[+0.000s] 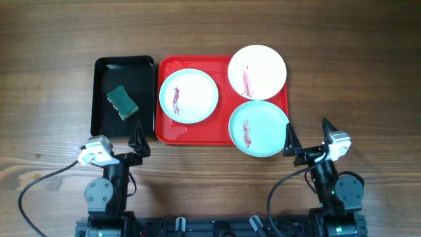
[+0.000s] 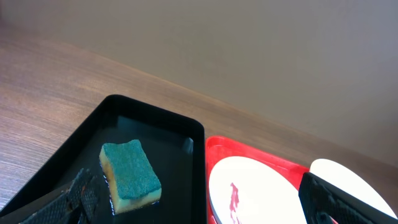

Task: Clean dirty plates on tray and stack at the side

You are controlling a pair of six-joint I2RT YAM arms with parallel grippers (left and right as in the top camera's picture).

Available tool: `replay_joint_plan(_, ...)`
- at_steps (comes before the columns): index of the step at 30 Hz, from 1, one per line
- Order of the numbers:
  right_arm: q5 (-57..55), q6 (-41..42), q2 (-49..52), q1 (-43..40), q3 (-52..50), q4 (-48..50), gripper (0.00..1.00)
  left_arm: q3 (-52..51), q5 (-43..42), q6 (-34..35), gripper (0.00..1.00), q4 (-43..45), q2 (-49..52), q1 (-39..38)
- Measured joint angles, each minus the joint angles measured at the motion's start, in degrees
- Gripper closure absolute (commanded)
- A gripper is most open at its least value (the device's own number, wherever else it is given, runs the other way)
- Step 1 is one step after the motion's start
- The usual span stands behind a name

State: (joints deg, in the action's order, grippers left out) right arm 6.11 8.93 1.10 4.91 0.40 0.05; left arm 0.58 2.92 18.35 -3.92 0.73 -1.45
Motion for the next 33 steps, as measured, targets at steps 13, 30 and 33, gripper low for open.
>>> replay_joint_plan(13,-0.4,0.0,0.0,0.0,0.0,1.0,0.00,0.0,-0.9,0.0,0.00,1.1,0.0,0.0)
replay_joint_plan(30,8.5,0.0,6.9,0.0,15.8,-2.8,0.00,21.9,-8.0,0.0,0.00,-11.0,16.5,0.0)
replay_joint_plan(33,9.9,-0.7,12.9,0.0,23.2,-6.8,0.00,30.9,-8.4,0.0,0.00,-16.5,23.3,0.0)
